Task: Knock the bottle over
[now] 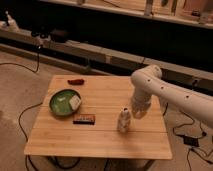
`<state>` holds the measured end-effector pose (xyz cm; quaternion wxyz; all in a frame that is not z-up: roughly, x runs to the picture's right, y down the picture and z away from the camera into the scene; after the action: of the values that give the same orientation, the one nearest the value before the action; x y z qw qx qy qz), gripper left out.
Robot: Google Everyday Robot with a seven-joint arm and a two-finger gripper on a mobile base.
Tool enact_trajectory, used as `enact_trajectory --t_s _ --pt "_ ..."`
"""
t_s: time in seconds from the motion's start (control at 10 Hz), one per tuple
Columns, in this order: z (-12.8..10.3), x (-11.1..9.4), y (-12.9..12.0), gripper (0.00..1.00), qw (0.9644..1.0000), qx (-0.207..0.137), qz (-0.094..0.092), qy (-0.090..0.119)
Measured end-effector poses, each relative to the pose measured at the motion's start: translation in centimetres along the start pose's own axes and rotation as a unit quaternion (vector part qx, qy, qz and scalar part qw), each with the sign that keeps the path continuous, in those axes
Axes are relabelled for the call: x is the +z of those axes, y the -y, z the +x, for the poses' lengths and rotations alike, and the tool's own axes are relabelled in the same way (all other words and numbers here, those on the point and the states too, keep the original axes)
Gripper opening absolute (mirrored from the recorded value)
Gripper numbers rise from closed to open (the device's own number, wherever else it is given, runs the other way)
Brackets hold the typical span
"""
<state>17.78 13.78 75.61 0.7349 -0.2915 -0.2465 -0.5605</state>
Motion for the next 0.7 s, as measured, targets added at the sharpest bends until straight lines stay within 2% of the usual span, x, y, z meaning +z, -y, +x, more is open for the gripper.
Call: enact_trajectory --t_s 0.2,0.3,0.4,0.5,0.6,0.7 --pt "2.0 -1.9 2.4 0.0 0.9983 0.024 0.048 -0.02" --pt "2.2 -2.6 3.5 0.0 0.997 0.033 0.067 -0.017" --pt "1.6 -3.0 4.8 0.0 0.9956 0.043 0.083 -0.004" --pt "0.6 -3.1 5.8 0.0 0.9954 0.043 0.085 0.007" --pt "-0.9 -2.6 6.4 0.0 0.9962 0.037 0.077 0.019" --pt "-2.8 -1.7 6.4 0.0 0.9972 0.028 0.06 0.036"
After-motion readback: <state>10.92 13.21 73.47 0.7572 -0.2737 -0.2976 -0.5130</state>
